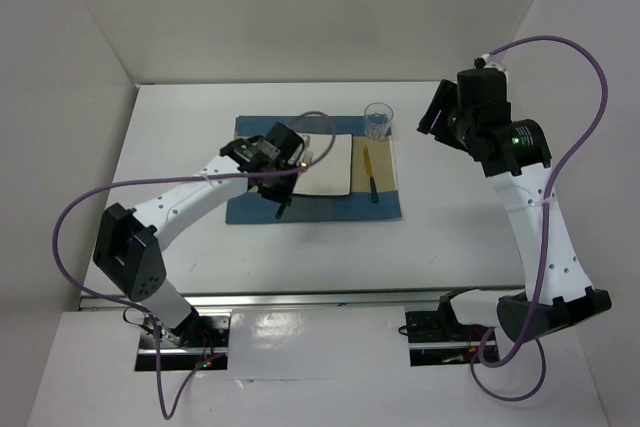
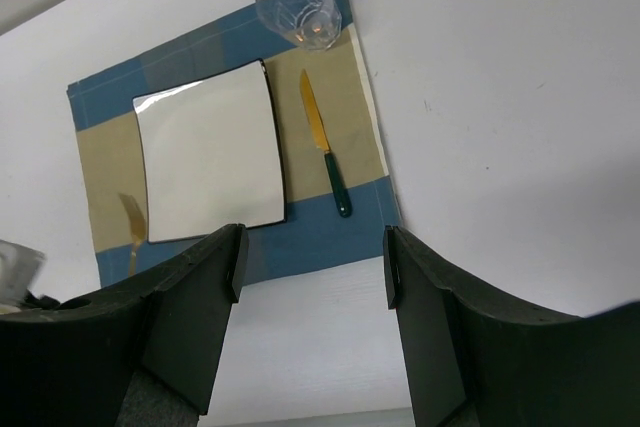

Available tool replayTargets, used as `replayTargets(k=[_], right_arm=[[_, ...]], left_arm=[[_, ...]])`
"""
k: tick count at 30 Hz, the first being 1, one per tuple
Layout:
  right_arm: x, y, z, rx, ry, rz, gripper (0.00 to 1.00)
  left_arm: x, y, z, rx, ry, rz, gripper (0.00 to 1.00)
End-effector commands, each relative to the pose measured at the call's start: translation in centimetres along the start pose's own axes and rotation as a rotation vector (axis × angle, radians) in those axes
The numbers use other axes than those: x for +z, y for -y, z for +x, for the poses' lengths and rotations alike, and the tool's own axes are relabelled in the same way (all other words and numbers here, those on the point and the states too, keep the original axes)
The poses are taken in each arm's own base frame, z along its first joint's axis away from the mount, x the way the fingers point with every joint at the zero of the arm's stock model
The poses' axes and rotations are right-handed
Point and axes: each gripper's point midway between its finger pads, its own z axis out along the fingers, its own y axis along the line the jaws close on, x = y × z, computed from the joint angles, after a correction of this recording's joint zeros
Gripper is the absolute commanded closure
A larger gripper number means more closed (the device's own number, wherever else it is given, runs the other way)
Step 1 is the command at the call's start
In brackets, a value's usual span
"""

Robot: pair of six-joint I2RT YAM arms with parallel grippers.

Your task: Set the dinner table for one person

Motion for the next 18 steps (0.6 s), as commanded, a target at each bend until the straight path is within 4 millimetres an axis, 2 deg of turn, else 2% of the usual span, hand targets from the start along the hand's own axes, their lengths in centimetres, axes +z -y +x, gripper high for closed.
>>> replayTargets(k=[1,3,4,5,7,8,9,10,12,13,16,18], right_arm=[[-0.1,-0.4,-1.7,0.044,0.075,-0.018,0.32],[-0.1,-0.4,-1.7,0.044,0.075,-0.018,0.32],[0.1,-0.3,-1.4,0.042,0.068,-0.014,0.32],[0.1,-0.4,-1.6,0.044,0.075,-0.018,0.32],[0.1,-0.4,-1.6,0.044,0.075,-0.018,0.32],[0.1,-0.4,-1.6,0.044,0.075,-0.018,0.32],[0.1,-0.4,-1.6,0.044,0.075,-0.018,0.32],[0.5,-0.4,-1.5,0.042,0.068,-0.014,0.32],[0.5,-0.4,-1.5,0.042,0.068,-0.014,0.32],[0.5,-0.5,-1.5,0.051,0.068,-0.014,0.32],[0.7,-0.5,-1.4,0.051,0.068,-0.014,0.32],[1.0,-0.5,-1.2,0.049,0.060,-0.009,0.32]], left_arm=[[-1.8,-2.3,-3.7,-0.112,0.083,0.022,1.00],[-1.2,-4.1,-4.6,-0.184,0.081,-0.005,1.00],[-0.8,-5.8,-5.3,-0.233,0.082,-0.027,1.00],[0.2,-6.6,-6.0,-0.261,0.074,-0.052,1.00],[1.2,-8.1,-6.7,-0.302,0.067,-0.080,1.00],[1.4,-9.0,-7.8,-0.341,0.084,-0.080,1.00],[1.9,-9.5,-7.9,-0.364,0.076,-0.088,1.00],[3.3,-10.1,-7.6,-0.375,0.044,-0.100,1.00],[4.1,-11.3,-8.3,-0.414,0.043,-0.114,1.00],[5.3,-11.5,-7.8,-0.416,0.011,-0.122,1.00],[6.4,-12.6,-8.2,-0.436,0.014,-0.131,1.00],[7.7,-13.0,-7.5,-0.437,-0.009,-0.150,1.00]])
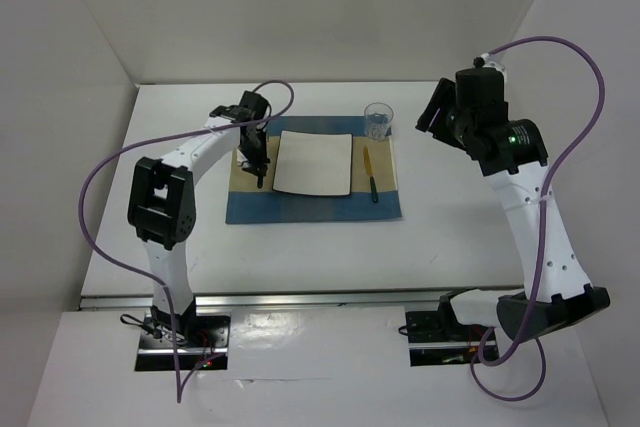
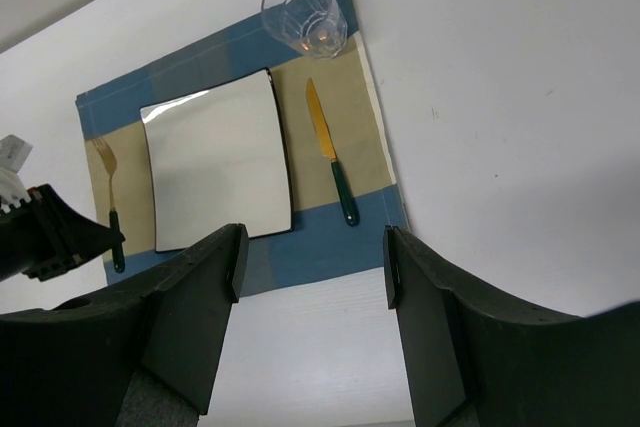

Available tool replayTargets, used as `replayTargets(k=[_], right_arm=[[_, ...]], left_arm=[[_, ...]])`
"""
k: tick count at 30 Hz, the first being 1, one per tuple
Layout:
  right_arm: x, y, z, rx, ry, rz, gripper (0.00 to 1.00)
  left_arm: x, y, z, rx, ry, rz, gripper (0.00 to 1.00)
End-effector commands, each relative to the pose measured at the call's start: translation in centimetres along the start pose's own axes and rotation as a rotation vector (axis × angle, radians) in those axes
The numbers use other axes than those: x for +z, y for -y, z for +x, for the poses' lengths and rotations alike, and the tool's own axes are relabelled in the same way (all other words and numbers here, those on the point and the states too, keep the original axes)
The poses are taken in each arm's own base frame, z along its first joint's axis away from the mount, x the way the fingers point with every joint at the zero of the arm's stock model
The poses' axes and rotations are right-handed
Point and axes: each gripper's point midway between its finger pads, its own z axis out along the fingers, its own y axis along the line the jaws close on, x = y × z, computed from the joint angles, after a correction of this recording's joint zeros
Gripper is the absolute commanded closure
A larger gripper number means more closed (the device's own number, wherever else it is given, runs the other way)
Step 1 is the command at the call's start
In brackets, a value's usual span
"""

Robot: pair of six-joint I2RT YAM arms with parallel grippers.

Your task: Set the dinner table for one person

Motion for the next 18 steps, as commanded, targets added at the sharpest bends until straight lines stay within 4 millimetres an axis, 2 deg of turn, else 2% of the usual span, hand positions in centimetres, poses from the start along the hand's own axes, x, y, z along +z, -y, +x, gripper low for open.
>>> replayTargets(k=[1,4,8,10,15,18], right_arm=[[0.3,-0.2,-1.1,0.027,0.045,-0.003,0.32],[0.7,-0.4,-0.8,0.034,0.033,-0.006,0.32],[1.0,-0.2,-0.3,0.039,0.018,0.004,0.32],[1.3,-0.2,-0.1,0.036,0.010,0.009,0.32],[1.7,-0.2,0.1,0.034,0.002,0.014,0.32],[1.7,-0.2,0.1,0.034,0.002,0.014,0.32]], left_arm=[[0.4,0.5,-1.1,-0.025,0.028,0.009,1.00],[1.7,0.1,-1.0,-0.045,0.002,-0.003,1.00],[2.5,0.1,-1.4,-0.085,-0.003,0.027,1.00],[3.6,-0.2,-0.9,-0.093,-0.018,0.008,1.00],[4.5,-0.4,-0.4,-0.093,-0.036,0.000,1.00],[5.0,-0.9,0.1,-0.092,-0.048,-0.021,0.90]])
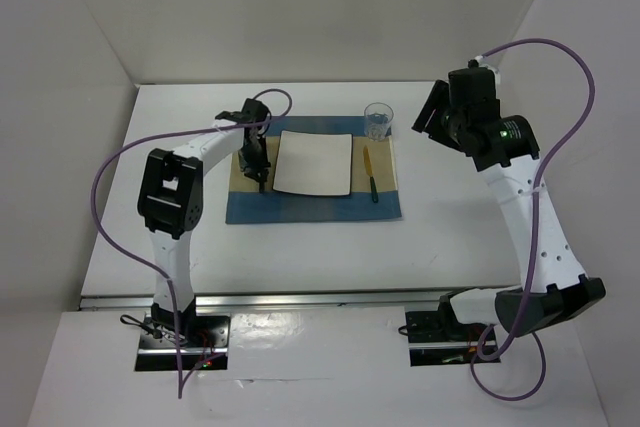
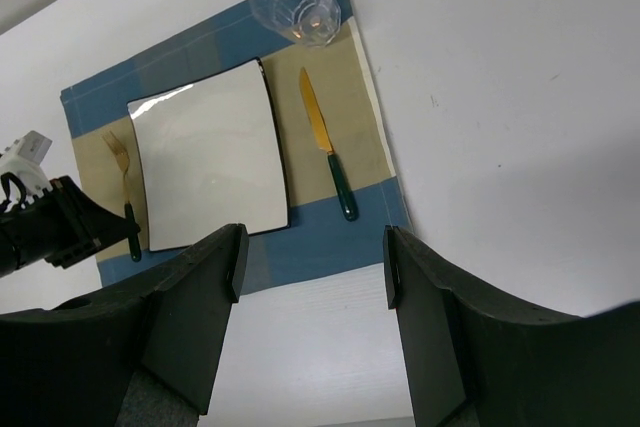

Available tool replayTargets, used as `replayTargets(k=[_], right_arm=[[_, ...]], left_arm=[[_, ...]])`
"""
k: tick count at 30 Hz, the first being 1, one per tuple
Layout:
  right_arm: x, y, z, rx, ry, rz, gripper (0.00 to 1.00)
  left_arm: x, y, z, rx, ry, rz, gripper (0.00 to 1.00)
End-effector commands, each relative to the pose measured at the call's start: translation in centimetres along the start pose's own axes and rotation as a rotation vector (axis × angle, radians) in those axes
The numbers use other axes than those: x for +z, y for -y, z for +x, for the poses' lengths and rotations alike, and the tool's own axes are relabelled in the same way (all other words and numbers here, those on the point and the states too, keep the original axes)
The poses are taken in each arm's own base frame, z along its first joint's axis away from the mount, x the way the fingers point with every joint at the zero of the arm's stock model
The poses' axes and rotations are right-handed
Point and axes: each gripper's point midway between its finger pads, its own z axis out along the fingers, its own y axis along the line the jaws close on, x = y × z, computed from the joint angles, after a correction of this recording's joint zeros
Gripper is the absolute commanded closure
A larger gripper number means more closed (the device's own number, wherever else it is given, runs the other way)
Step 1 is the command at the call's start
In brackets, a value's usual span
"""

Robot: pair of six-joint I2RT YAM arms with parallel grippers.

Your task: Set the dinner table for one person

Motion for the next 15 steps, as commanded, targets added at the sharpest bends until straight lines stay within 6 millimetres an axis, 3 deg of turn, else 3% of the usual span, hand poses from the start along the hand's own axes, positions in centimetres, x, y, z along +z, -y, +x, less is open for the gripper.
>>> replayTargets(k=[1,3,5,6,15], right_arm=[[0.3,-0.3,-0.9,0.023,0.038,-0.009,0.32],[0.3,-0.4,-1.1,0.026,0.045,-0.014,0.32],[0.6,-0.4,-1.0,0.023,0.038,-0.009,0.32],[0.6,-0.6,-0.9,0.023,0.033,-0.017,0.31],[1.6,-0.4,0.2,0.014,-0.004,-0.005,0.26]], left_arm=[[0.2,0.2,-0.5,-0.027,0.016,0.002,0.87],[0.4,0.0,-0.1,-0.027,0.006,-0.003,0.72],[0.6,-0.3,0.2,-0.036,0.000,-0.016,0.70],[0.6,-0.4,0.4,-0.036,-0.008,-0.020,0.60],[-4.8,-0.4,-1.3,-0.002,0.087,-0.033,0.28]])
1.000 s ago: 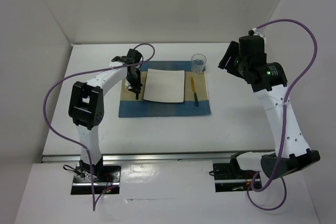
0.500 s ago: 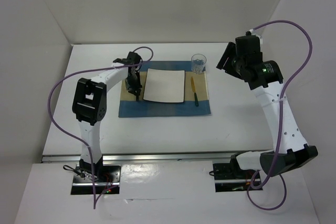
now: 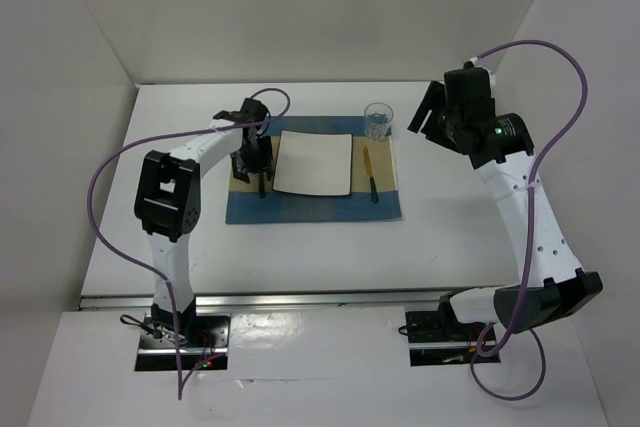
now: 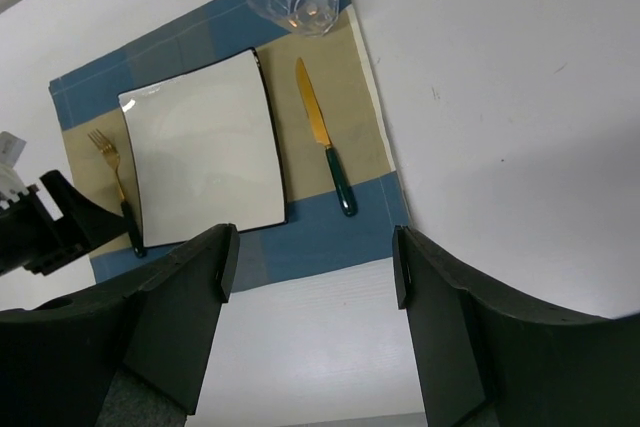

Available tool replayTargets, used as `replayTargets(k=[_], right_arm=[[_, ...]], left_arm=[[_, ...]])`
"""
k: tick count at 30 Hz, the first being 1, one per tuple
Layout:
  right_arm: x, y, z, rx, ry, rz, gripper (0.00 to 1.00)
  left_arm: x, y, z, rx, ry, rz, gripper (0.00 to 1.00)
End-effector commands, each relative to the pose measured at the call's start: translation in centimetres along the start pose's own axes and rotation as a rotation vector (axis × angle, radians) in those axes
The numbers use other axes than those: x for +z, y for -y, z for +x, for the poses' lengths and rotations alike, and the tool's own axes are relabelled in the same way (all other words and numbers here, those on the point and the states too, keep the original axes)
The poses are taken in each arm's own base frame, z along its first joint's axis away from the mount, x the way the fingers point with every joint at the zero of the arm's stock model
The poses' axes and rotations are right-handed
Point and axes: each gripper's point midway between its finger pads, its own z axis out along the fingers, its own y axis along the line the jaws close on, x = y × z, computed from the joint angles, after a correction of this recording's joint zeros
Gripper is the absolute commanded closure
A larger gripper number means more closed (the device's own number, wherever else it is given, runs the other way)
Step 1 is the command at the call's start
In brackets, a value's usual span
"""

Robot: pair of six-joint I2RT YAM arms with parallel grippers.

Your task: Set the dinner table for one person

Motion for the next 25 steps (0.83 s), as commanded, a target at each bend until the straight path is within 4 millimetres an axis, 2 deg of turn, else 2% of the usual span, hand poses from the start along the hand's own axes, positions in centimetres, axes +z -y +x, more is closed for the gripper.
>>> replayTargets(k=[1,3,4,6,8,11,12,15,16,20,22,23,25], right_arm=[[0.7,-0.6,-0.4,0.019,0.015,-0.022,0.25],[1.0,-0.6,-0.2,0.016,0.006,-0.016,0.24],[1.0,-0.6,-0.2,0.016,0.006,-0.016,0.24],[1.3,-0.6,0.0,0.004,-0.006,-0.019,0.23],[1.6,-0.9,0.4,-0.009,-0.025,-0.031,0.17],[4.0,-1.0,2.6,-0.042,-0.137,-0.011,0.05],[4.2,-1.2,2.9,-0.053,-0.158,-0.015,0.00],[6.1,-1.4,3.8,-0.055,-0.220,-0.005,0.00],[6.3,-1.8,3.7,-0.053,-0.226,-0.017,0.00],[7.3,-2.0,4.6,-0.036,-0.264,-0.014,0.00],[7.3,-2.1,4.6,-0.027,-0.264,-0.012,0.00],[7.6,-1.4,5.2,-0.032,-0.275,0.011,0.00],[7.1,-1.3,5.2,-0.030,-0.263,0.003,0.00]], left_arm=[[-5.1,0.1,-2.1,0.007,0.101,0.005,0.27],[-6.3,-0.2,-2.1,0.015,0.109,-0.002,0.25],[-7.9,0.0,-2.8,0.011,0.150,0.019,0.25],[-9.8,-0.3,-3.0,0.030,0.177,0.015,0.25],[-12.2,-0.3,-3.6,0.044,0.228,0.037,0.25],[-18.0,1.2,-5.2,0.097,0.384,0.169,0.25],[-19.2,1.5,-5.5,0.107,0.410,0.193,0.25],[-22.1,2.2,-6.3,0.097,0.472,0.242,0.25],[-22.9,1.8,-6.5,0.088,0.490,0.245,0.25],[-25.4,2.4,-6.3,0.086,0.533,0.313,0.24],[-26.0,2.6,-6.4,0.089,0.547,0.330,0.24],[-26.0,2.6,-6.4,0.089,0.547,0.330,0.24],[-25.7,2.2,-6.4,0.081,0.541,0.322,0.24]])
